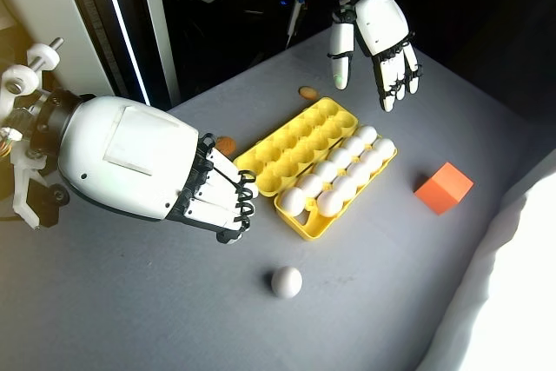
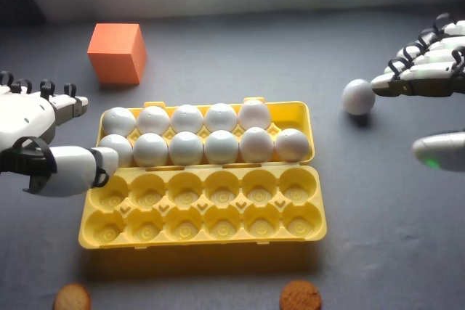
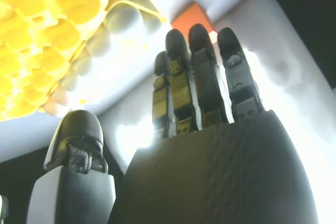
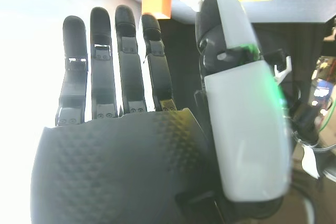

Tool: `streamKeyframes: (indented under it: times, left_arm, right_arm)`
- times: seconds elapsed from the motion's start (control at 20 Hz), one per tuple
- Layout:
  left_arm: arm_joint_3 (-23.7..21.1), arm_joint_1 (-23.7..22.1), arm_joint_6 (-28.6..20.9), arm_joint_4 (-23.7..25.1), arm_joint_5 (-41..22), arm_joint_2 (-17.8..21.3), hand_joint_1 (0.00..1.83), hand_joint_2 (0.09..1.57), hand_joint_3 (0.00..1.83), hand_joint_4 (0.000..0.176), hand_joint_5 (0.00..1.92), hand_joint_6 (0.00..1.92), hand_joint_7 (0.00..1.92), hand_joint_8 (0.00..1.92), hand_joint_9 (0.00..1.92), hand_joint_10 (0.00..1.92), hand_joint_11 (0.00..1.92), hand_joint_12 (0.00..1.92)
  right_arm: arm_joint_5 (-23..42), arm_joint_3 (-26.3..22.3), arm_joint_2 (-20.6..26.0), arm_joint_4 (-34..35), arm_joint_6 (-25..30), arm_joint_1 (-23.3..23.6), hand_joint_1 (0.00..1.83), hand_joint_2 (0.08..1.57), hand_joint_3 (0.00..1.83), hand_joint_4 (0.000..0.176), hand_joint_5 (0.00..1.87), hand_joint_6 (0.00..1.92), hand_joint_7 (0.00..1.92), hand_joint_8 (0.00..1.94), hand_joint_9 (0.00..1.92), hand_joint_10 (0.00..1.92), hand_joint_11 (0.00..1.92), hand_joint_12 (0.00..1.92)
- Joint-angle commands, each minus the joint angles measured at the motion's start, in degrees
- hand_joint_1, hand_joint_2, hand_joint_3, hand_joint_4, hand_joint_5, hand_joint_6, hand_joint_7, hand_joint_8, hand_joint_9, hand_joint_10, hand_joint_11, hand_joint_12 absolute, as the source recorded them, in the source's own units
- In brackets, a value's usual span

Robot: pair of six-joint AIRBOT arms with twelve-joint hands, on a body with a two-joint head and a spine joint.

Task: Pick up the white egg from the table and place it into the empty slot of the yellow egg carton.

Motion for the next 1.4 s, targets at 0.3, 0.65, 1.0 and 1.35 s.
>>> streamKeyframes:
  times: [0.3, 0.65, 1.0, 1.35]
  left_arm:
    - [0.10, -0.58, 1.75, 1.75, -1.11, 0.92, 0.00, 1.28, 0.00, 0.000, 0.15, 0.00, 0.15, 0.00, 0.13, 0.00, 0.00, 0.29]
    - [0.00, -0.55, 2.32, 1.13, -2.60, 0.76, 0.00, 1.29, 0.00, 0.000, 0.16, 0.00, 0.15, 0.00, 0.14, 0.00, 0.00, 0.28]
    - [1.19, -0.75, 2.38, 0.74, -4.67, 0.25, 0.00, 1.27, 0.00, 0.000, 0.18, 0.00, 0.22, 0.01, 0.20, 0.01, 0.00, 0.38]
    - [1.29, -1.39, 2.38, -1.13, -5.04, -0.72, 0.00, 1.27, 0.00, 0.000, 0.21, 0.01, 0.25, 0.01, 0.22, 0.01, 0.00, 0.38]
  right_arm:
    - [5.70, 0.17, 0.59, 0.60, -1.11, 0.29, 0.06, 1.34, 0.00, 0.000, 0.22, 0.00, 0.23, 0.00, 0.20, 0.00, 0.00, 0.46]
    - [7.52, 6.63, -4.30, 3.60, -1.02, 0.73, 0.28, 1.01, 0.00, 0.000, 0.20, 0.00, 0.12, 0.00, 0.09, 0.00, 0.00, 0.25]
    - [2.15, 14.91, -12.29, 7.29, 1.15, 3.27, 0.65, 1.00, 0.00, 0.000, 0.14, 0.00, 0.10, 0.00, 0.06, 0.00, 0.00, 0.08]
    - [-0.48, 26.24, -22.78, 16.34, 1.12, 3.48, 0.94, 1.00, 0.00, 0.000, 0.14, 0.00, 0.06, 0.00, 0.01, 0.00, 0.00, 0.00]
